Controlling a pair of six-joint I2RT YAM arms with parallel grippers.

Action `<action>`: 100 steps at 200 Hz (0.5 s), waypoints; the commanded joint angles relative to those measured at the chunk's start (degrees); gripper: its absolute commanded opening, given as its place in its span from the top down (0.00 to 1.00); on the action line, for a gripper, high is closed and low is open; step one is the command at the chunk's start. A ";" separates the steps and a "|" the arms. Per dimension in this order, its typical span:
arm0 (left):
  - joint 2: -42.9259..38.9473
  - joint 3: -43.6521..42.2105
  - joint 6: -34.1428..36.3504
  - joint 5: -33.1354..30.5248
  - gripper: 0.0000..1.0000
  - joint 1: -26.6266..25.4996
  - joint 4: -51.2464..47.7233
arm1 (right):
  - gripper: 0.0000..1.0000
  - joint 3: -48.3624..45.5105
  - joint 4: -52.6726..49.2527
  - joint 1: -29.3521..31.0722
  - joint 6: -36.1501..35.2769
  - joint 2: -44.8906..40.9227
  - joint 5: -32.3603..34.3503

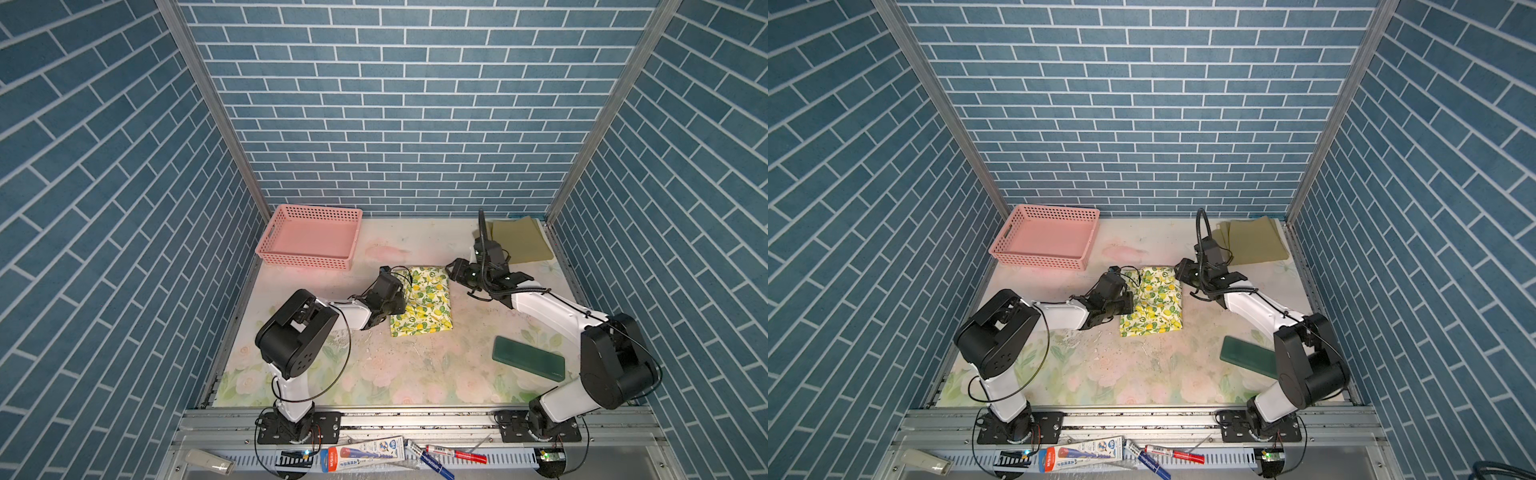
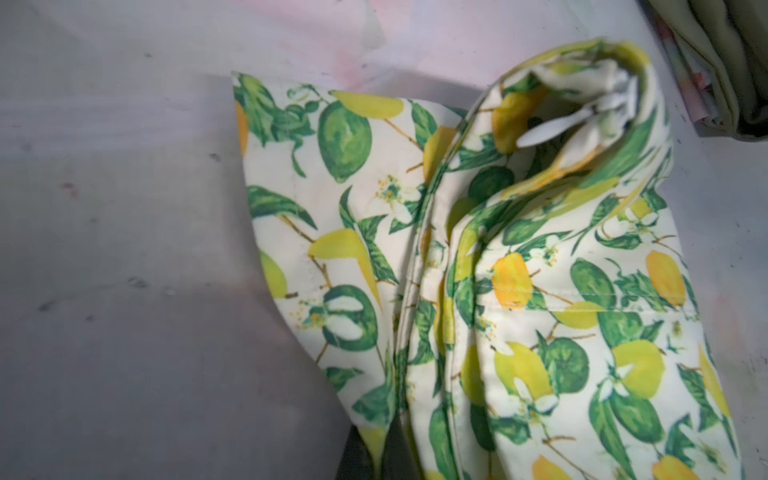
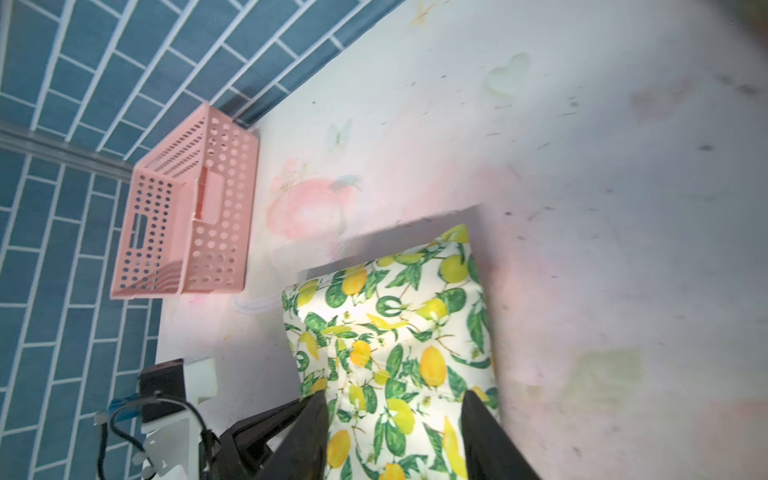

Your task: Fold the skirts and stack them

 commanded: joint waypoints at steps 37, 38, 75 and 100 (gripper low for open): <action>6.12 4.74 0.95 4.19 0.85 -2.57 -7.87 | 0.46 -2.64 -8.19 -1.87 -8.69 -7.48 5.75; 5.96 4.66 1.04 4.21 0.84 -2.49 -7.88 | 0.47 -2.68 -8.30 -1.87 -8.79 -7.55 5.83; -3.29 -0.81 4.00 4.49 0.49 1.44 -8.07 | 0.45 -4.61 -9.12 -2.66 -10.44 -9.60 8.11; -7.72 -1.85 6.51 4.61 0.42 2.58 -8.59 | 0.44 -5.00 -8.81 -2.84 -11.58 -9.55 8.56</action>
